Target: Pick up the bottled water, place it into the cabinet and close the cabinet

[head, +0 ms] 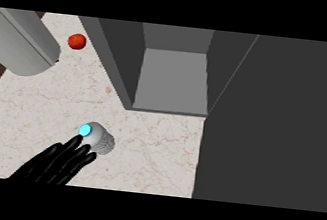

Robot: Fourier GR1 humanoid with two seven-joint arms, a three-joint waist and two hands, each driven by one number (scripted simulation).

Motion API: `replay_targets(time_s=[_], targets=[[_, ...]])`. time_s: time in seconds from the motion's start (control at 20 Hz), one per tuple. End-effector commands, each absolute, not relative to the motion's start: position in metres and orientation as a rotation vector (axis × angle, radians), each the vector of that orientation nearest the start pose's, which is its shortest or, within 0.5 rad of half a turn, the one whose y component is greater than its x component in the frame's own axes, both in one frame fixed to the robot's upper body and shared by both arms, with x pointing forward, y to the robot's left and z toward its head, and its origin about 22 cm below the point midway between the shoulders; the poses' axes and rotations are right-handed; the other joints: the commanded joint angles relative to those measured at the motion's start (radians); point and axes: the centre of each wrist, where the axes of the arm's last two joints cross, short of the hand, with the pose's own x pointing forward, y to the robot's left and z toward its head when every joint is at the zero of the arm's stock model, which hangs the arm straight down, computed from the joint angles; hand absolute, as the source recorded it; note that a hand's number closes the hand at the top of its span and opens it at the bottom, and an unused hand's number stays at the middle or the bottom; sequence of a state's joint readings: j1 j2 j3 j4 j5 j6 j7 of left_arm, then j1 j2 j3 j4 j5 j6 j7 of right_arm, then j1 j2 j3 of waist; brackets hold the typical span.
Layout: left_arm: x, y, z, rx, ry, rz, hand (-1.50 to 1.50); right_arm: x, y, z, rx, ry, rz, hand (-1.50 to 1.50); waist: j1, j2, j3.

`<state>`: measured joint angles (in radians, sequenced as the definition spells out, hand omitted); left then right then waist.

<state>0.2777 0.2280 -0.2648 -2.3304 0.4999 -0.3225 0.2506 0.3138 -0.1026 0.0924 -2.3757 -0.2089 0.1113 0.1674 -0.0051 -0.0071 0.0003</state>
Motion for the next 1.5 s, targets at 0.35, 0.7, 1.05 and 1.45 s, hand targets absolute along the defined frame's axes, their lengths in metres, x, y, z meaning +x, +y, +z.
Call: replay_targets(time_s=[0.35,0.7,1.05,1.45], targets=[[0.099,0.233,0.157,-0.776,-1.665,-0.389,-1.50,0.108,-0.257,0.160,0.228,-1.889,0.098,-1.50,0.008,0.001,0.000],[0.088,0.240,0.159,-0.768,-1.666,-0.372,-1.50,0.094,-0.252,0.165,0.243,-1.890,0.089,-1.50,0.013,-0.004,-0.001],[0.087,0.249,0.154,-0.734,-1.643,-0.360,-1.50,0.085,-0.253,0.165,0.239,-1.881,0.074,-1.50,0.004,-0.003,0.000],[0.088,0.269,0.148,-0.586,-1.684,-0.270,-1.50,0.079,-0.264,0.157,0.233,-1.897,0.094,-1.50,0.001,-0.005,0.000]])
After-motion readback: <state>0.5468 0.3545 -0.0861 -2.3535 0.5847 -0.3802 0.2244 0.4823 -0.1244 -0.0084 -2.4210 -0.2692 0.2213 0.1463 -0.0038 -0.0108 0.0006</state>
